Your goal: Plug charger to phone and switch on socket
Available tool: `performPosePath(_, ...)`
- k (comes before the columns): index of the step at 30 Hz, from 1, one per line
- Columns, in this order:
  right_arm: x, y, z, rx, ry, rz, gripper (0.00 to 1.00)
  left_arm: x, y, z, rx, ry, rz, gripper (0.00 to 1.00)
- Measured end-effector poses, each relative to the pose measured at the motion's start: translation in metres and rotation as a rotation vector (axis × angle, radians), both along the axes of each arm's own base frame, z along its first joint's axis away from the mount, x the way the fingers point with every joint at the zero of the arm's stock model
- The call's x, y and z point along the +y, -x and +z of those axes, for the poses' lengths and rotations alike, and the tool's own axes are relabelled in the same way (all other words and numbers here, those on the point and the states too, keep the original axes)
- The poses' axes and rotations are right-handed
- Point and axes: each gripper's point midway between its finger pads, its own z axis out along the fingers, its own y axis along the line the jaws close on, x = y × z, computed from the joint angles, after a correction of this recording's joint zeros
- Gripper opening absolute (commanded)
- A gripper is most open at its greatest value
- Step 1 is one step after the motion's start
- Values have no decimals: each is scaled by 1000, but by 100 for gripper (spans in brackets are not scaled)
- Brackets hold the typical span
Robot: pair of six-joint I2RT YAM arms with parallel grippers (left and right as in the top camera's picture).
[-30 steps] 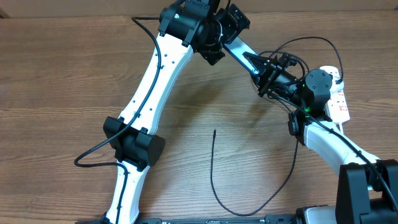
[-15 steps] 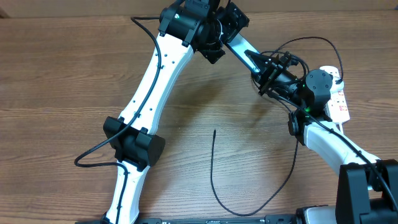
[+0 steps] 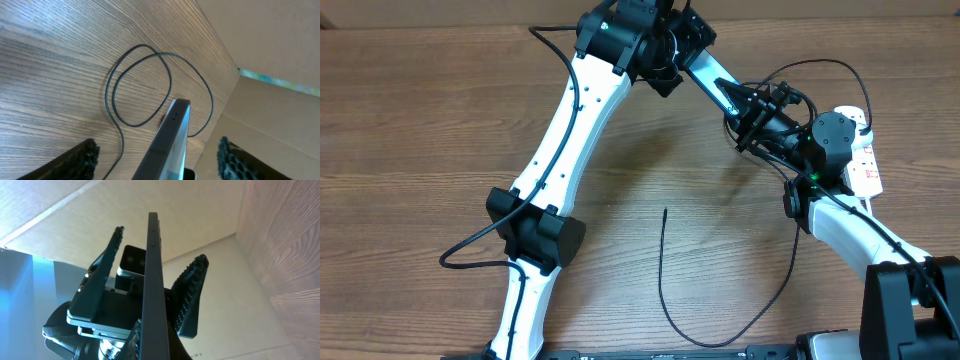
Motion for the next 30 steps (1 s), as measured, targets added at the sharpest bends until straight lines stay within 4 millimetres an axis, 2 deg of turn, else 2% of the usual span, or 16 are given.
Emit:
performPosePath(5,0,0,0,0,0,0,4,0,0,0,0,-1,2,72)
performPosePath(14,0,0,0,-1,1,4,4,0,0,0,-1,-3,4,56)
performPosePath(22,1,1,0,0,1,5,4,1,0,0,-1,-3,4,50)
performPosePath(28,1,1,0,0,0,5,4,1,0,0,1,-2,6,38)
performPosePath(30,0,1,0,0,0,4,4,1,0,0,1,-2,7,37)
